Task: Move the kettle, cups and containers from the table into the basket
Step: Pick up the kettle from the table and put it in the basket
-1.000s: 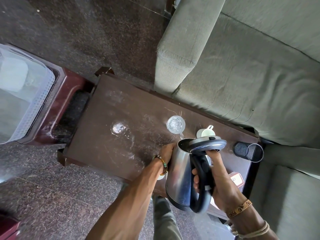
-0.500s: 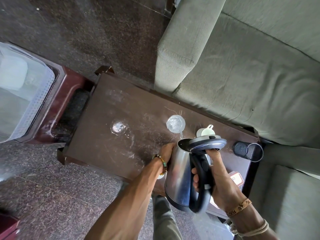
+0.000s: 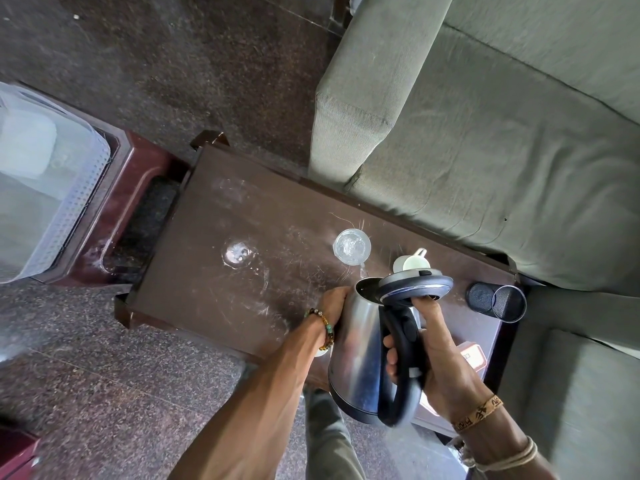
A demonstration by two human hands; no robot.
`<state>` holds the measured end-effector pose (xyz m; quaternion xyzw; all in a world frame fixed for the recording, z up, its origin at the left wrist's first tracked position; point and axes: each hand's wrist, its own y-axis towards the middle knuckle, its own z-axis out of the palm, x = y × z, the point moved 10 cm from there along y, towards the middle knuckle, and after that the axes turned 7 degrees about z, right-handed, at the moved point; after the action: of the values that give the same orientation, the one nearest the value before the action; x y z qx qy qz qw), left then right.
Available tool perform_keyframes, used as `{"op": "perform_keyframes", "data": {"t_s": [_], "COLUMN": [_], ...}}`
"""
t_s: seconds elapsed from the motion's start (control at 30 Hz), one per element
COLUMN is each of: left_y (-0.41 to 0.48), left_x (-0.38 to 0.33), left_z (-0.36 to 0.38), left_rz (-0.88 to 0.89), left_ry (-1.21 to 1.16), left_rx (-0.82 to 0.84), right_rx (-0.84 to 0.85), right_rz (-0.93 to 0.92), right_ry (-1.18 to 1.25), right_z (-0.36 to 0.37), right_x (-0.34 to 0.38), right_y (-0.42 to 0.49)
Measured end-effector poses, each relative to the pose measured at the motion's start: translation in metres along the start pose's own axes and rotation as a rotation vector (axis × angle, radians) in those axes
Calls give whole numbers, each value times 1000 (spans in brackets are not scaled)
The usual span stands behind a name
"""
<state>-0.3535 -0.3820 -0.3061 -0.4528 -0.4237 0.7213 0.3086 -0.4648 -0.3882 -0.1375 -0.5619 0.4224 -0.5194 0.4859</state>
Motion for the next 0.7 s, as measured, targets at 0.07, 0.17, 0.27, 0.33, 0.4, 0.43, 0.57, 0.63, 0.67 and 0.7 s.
{"op": "perform_keyframes", "data": {"t_s": [0.07, 0.17, 0.27, 0.33, 0.4, 0.43, 0.57, 0.63, 0.67, 0.7], "left_y": [1, 1, 3, 4, 5, 5, 5, 6, 6, 6], "left_x": [1, 1, 0, -1, 0, 0, -1, -3, -3, -3], "left_z": [-1, -2, -4, -4, -4, -4, -4, -3, -2, -2], "left_rz": [4, 6, 9, 16, 16, 13, 12, 26, 27, 24], "left_ry": [27, 40, 53, 63, 72, 74, 70, 77, 73, 69], "left_rx": [4, 8, 8, 7, 2, 1, 3, 9, 15, 19], "right_rx": [10, 24, 21, 21, 21, 21, 20, 20, 20, 21], "right_rz": [8, 21, 30, 30, 28, 29, 26, 24, 24, 24], "right_ry": [22, 34, 42, 46, 46, 43, 41, 41, 39, 37], "right_z": [1, 3, 3, 3, 3, 3, 2, 1, 1, 1], "right_x": [-1, -2, -3, -2, -1, -1, -1, 0, 0, 0], "right_y": [0, 1, 2, 2, 3, 2, 3, 3, 4, 4]}}
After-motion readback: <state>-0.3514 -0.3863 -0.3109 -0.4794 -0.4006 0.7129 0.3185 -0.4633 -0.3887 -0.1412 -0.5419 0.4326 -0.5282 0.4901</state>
